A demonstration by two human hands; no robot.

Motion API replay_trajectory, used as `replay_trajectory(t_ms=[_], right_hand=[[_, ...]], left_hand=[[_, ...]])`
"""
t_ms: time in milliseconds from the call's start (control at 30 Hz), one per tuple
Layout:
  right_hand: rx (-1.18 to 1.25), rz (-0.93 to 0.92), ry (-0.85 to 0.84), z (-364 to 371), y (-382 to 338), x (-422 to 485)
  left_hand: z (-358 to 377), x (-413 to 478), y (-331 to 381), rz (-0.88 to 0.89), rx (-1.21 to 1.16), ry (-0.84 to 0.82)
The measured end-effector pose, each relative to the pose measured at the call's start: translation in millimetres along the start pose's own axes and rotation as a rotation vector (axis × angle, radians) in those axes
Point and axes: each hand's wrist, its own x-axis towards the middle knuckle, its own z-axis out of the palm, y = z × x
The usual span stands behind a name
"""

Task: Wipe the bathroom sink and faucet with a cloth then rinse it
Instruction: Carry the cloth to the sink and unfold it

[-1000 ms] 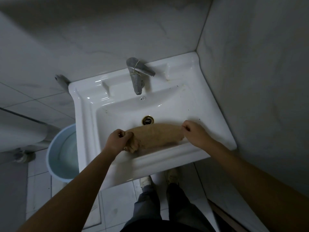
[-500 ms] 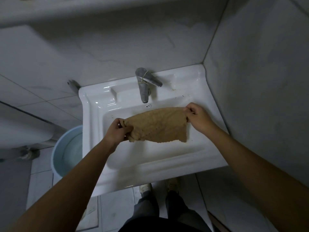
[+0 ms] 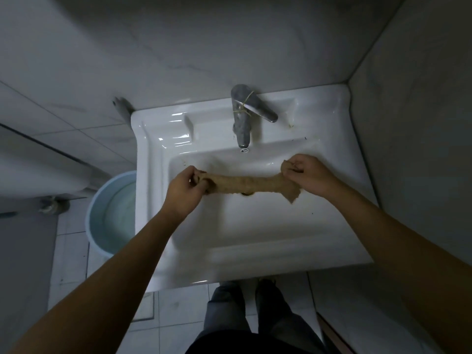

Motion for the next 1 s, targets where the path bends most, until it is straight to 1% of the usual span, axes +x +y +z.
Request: replay_trajectory(t_ms=[67, 133, 233, 300, 400, 467, 567, 633, 667, 733, 767, 833, 900, 933, 1000], right_hand=[[0.038, -0.010, 0.063, -4.3, -1.2, -0.2], [0.057, 0.006, 0.136, -5.1, 2.6, 3.6], [0.014, 0.078, 0.206, 2.6, 20.5, 16.6], [-0.047, 0.149, 0.204, 12.8, 43.1, 25.5], [-0.270, 0.200, 0.179, 31.8, 79.0, 30.5], [-0.392, 0.169, 0.188, 42.3, 94.4, 28.8], [-0.437, 0.083, 0.244, 50.3, 99.1, 23.1], [-0.401, 0.050, 0.294, 53.0, 92.3, 19.2], [-0.327, 0.056, 0.309, 56.1, 83.9, 16.6], [-0.114, 0.037, 0.280, 66.3, 60.5, 11.6], [-0.040, -0.001, 0.251, 74.3, 48.4, 9.4], [0.033, -0.066, 0.130, 91.9, 23.7, 1.8], [0.026, -0.120, -0.036, 105.5, 9.4, -4.3], [0.026, -0.109, -0.109, 109.9, 7.5, -5.4], [0.131, -0.034, -0.169, 111.9, 8.6, -6.0]], left_hand=[[-1.7, 2.4, 3.7, -0.015, -0.138, -0.003], [1.3, 8.5, 2.2, -0.057, -0.197, 0.002], [20.4, 22.9, -10.1, -0.159, -0.159, -0.034], [39.9, 32.1, -25.9, -0.253, -0.107, -0.075], [67.0, 36.3, -52.6, -0.359, 0.005, -0.145], [77.4, 32.4, -61.3, -0.394, 0.033, -0.185], [82.8, 25.9, -61.5, -0.408, -0.024, -0.172], [84.4, 22.2, -51.4, -0.414, -0.117, -0.142], [86.0, 20.4, -45.3, -0.417, -0.173, -0.140], [91.5, 17.7, -30.7, -0.440, -0.291, -0.157], [94.7, 16.6, -23.0, -0.452, -0.338, -0.169], [100.1, 15.3, -8.7, -0.452, -0.418, -0.187], [102.3, 14.2, 0.2, -0.434, -0.450, -0.214], [102.0, 13.7, -0.1, -0.426, -0.432, -0.228], [97.7, 11.6, -6.4, -0.413, -0.394, -0.236]])
